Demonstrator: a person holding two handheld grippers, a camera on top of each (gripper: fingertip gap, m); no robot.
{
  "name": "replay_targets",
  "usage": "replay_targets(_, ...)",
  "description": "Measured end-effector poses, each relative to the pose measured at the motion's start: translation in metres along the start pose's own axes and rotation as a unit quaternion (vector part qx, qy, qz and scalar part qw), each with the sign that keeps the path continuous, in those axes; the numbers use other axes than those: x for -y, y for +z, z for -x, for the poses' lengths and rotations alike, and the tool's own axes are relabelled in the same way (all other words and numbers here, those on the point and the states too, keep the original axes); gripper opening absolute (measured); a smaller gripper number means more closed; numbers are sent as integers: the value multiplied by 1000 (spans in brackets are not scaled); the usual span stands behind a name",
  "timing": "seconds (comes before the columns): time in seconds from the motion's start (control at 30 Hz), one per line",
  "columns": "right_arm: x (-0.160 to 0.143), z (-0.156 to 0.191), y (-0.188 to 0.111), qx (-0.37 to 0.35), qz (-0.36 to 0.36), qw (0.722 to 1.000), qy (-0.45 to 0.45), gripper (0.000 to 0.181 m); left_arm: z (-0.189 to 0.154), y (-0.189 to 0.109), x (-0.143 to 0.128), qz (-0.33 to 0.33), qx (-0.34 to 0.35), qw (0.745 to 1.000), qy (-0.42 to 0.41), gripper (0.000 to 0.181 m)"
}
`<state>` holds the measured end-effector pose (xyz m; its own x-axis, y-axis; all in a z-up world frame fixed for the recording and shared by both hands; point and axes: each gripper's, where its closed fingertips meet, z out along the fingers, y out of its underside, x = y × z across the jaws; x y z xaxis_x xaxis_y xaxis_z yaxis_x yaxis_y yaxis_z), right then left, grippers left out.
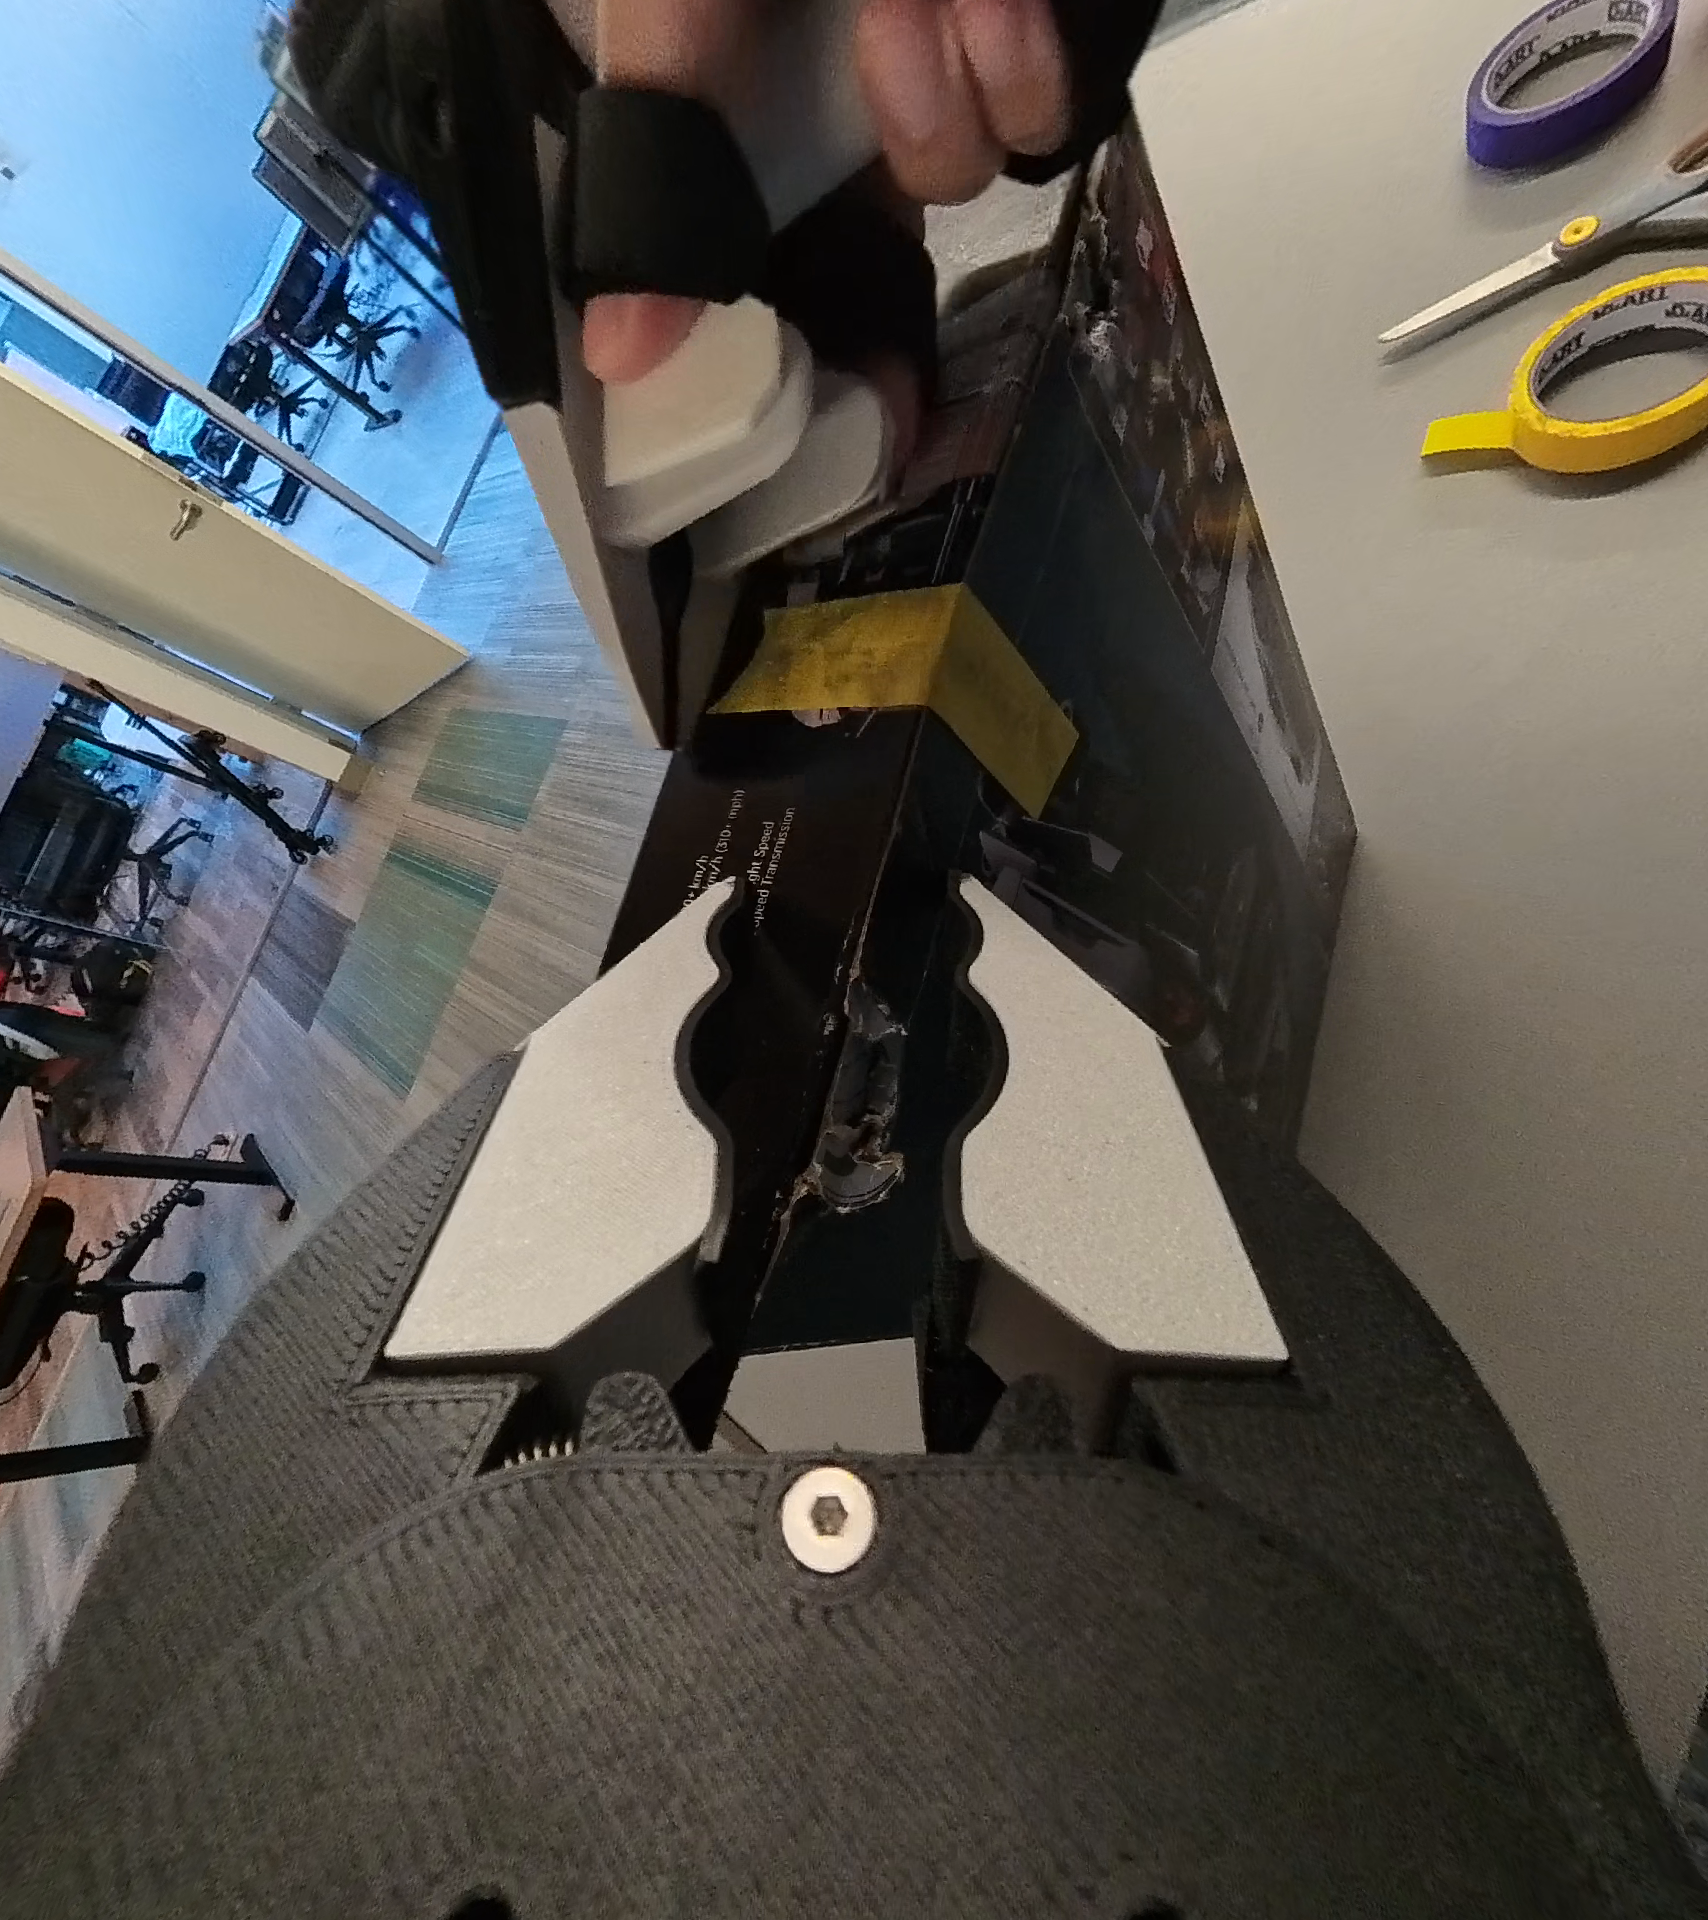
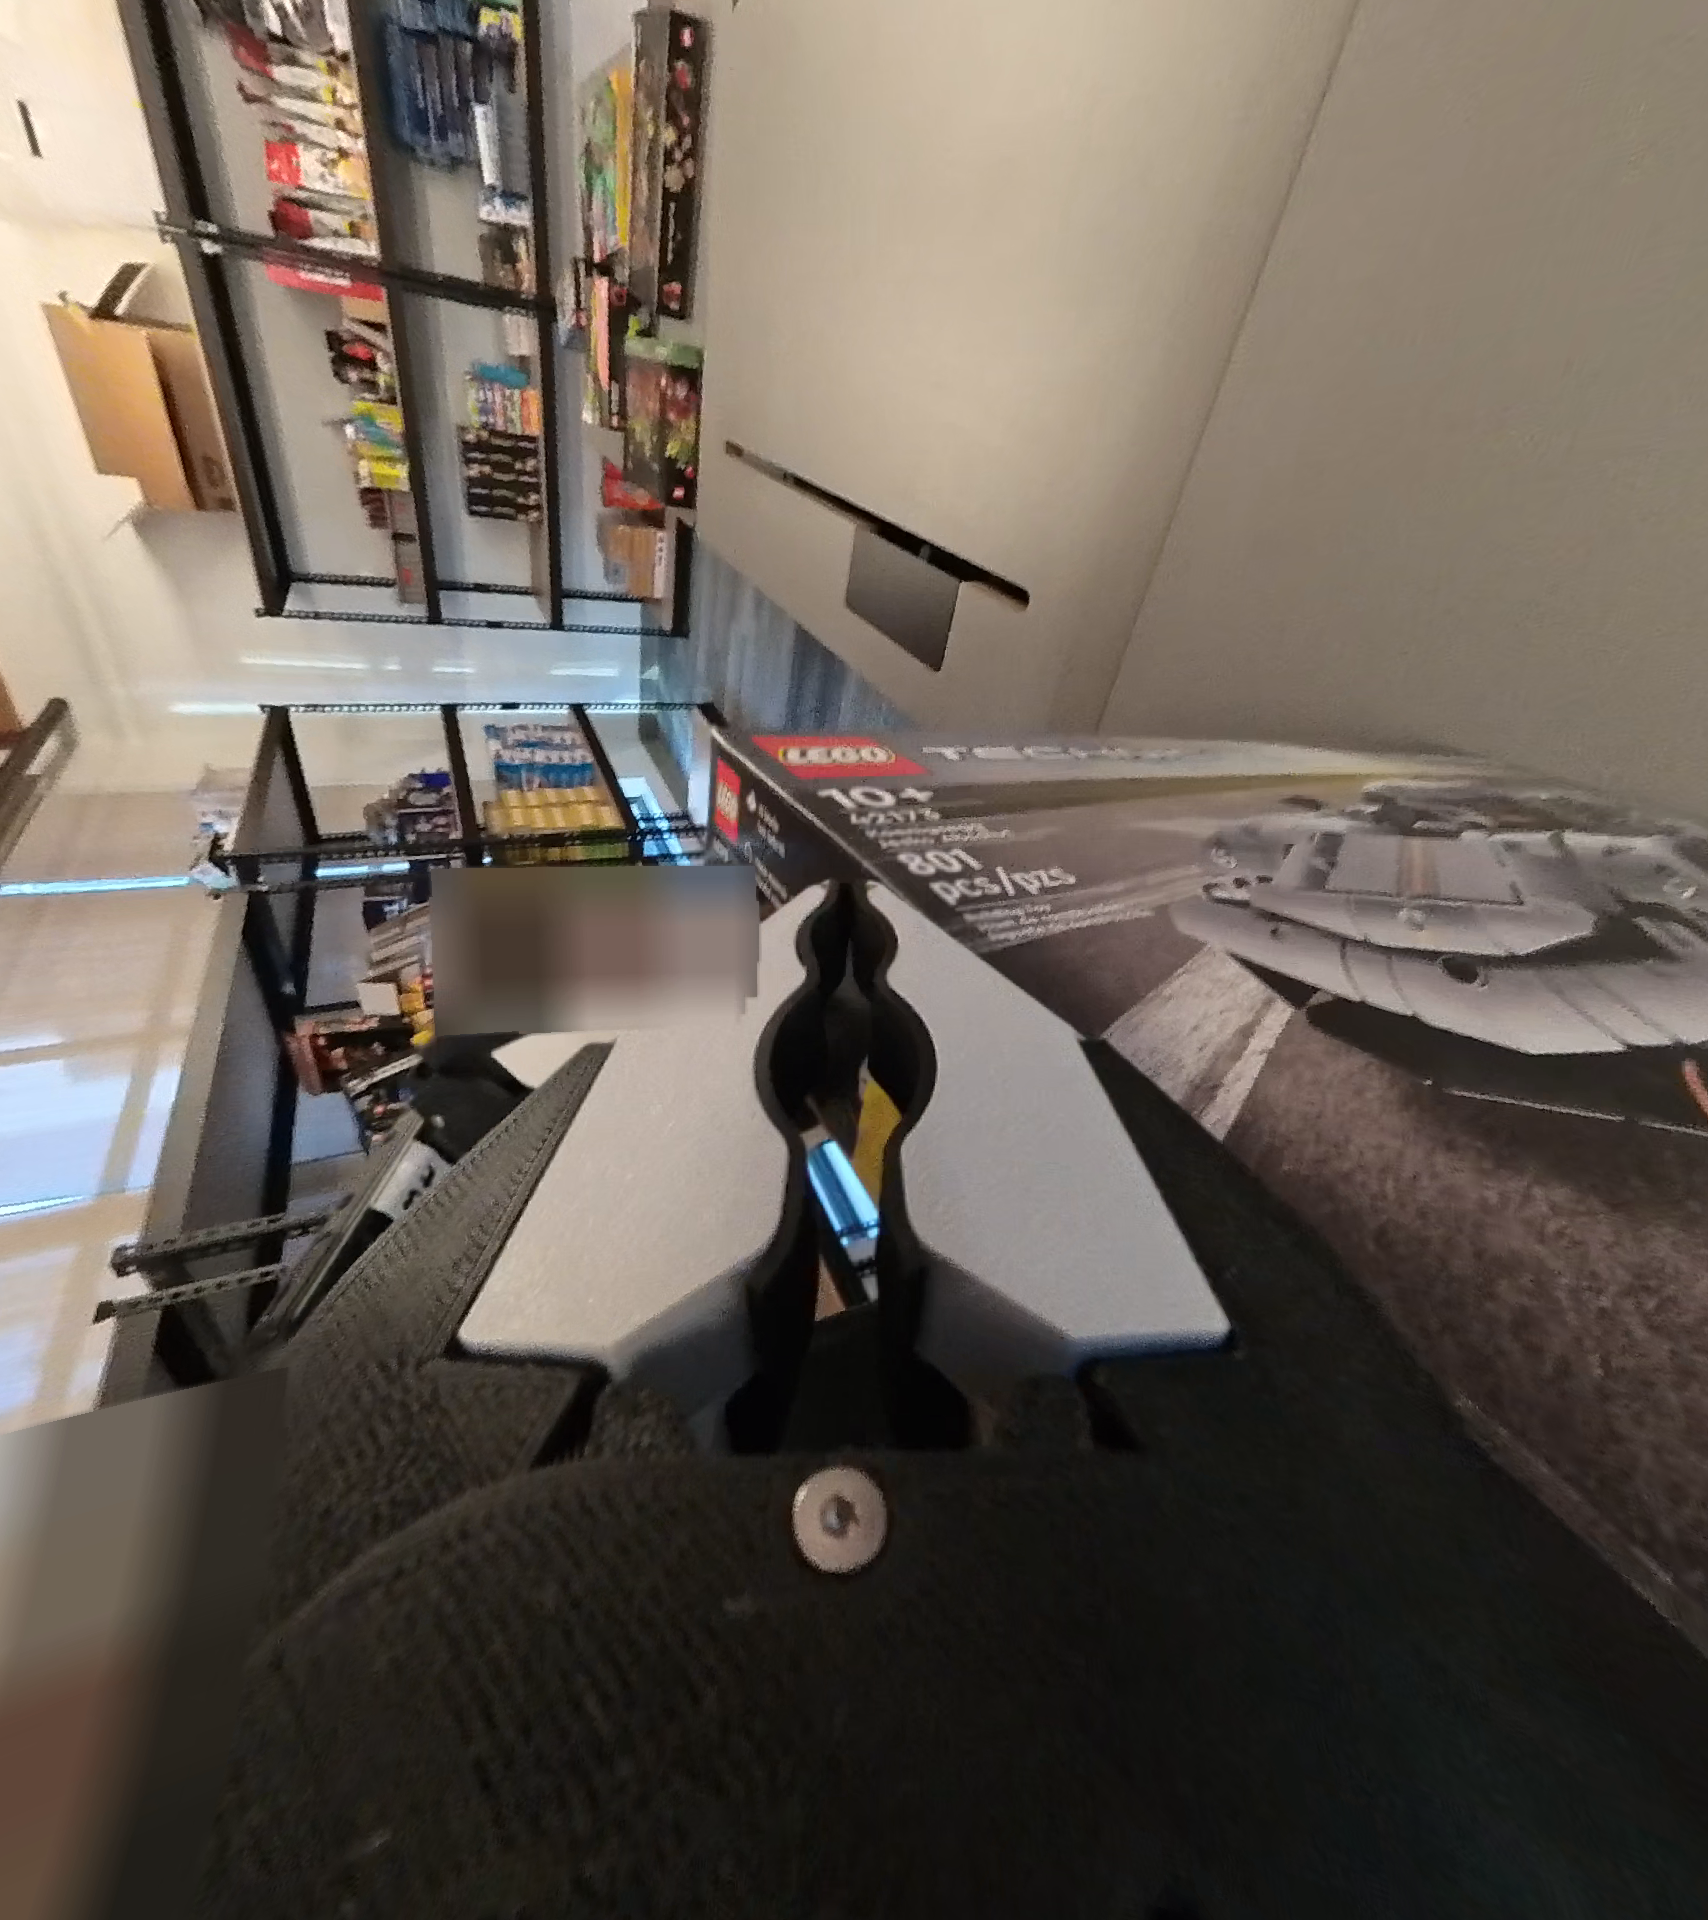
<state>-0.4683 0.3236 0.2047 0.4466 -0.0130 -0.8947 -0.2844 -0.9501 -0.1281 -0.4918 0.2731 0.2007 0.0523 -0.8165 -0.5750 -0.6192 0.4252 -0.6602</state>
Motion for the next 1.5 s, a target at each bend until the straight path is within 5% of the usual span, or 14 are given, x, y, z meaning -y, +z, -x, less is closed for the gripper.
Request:
replay_targets(0.23,-11,8,-10,29,-1,999,-22,0,0,0,0,-2,-3,1000,-1,35)
replay_targets(0.43,-7,-16,-19,-38,-30,998,-35,0,-1,-1,0,-2,-7,1000,0,35)
replay_targets(0.57,-54,-3,-12,18,27,999,-20,0,-1,-1,0,-4,-8,1000,1,35)
replay_targets(0.67,-56,13,-16,41,-13,994,-97,0,0,-1,-1,-3,-8,1000,-1,35)
replay_targets(0.73,-71,16,-17,-5,-1,972,-237,0,0,-1,-1,-1,-9,1000,-3,35)
replay_targets(0.83,-84,-5,-7,-115,-19,898,-425,0,-1,-2,-1,-1,-9,1000,-2,35)
replay_targets(0.97,-66,-21,0,-212,-24,814,-540,0,1,-1,-2,2,0,1000,5,36)
replay_targets(1.07,-56,-27,-5,-285,-71,722,-626,0,3,2,-3,9,14,1000,21,35)
replay_targets(1.17,-77,-56,-9,-277,-60,722,-631,0,2,0,-2,8,-1,1000,0,35)
replay_targets(1.3,-97,-26,-89,-132,-250,709,-646,0,12,-15,11,-55,22,996,-69,31)
replay_targets(1.33,-99,-30,-110,-98,-278,700,-650,24,25,-30,20,-98,55,986,-122,32)
replay_targets(1.4,-82,-62,-134,-82,-296,725,-617,112,50,-72,28,-190,100,948,-234,48)
replay_targets(1.43,-72,-83,-136,-81,-277,738,-610,132,57,-91,23,-222,113,929,-276,63)
replay_targets(1.5,-55,-111,-124,-56,-237,760,-602,142,56,-103,-5,-242,107,903,-338,100)
